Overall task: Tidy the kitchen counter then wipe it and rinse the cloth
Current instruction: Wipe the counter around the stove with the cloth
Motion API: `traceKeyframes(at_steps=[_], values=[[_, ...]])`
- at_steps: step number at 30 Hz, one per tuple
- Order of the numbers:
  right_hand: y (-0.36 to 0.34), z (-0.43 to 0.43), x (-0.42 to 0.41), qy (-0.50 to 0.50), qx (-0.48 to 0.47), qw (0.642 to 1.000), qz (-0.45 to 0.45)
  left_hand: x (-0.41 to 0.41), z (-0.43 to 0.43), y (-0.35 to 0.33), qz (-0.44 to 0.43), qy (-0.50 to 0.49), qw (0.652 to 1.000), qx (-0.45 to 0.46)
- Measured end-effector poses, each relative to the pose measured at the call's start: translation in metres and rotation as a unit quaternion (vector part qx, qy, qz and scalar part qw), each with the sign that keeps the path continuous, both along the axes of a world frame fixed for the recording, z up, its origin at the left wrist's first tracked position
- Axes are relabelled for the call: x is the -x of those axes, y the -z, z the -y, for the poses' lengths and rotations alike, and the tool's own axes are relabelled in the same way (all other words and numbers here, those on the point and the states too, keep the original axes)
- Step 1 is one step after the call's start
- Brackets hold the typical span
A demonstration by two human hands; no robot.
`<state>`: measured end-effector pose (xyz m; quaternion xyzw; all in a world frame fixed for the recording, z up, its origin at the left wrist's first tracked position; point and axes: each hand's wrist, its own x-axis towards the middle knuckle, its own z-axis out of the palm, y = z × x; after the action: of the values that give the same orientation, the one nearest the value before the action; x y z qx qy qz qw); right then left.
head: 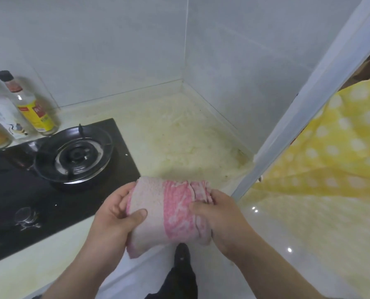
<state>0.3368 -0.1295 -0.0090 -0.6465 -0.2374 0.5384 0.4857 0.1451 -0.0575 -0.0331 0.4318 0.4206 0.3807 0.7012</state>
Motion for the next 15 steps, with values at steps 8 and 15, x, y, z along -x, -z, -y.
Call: traceKeyframes(at_steps=[8, 15], values=[[0.022, -0.091, -0.059, -0.075, 0.001, 0.986, 0.151, -0.079, -0.068, 0.024, -0.010, 0.005, 0.999, 0.045], [0.024, -0.146, -0.104, -0.122, 0.008, 0.987, 0.105, -0.125, -0.125, 0.023, 0.159, 0.069, 0.960, 0.218]])
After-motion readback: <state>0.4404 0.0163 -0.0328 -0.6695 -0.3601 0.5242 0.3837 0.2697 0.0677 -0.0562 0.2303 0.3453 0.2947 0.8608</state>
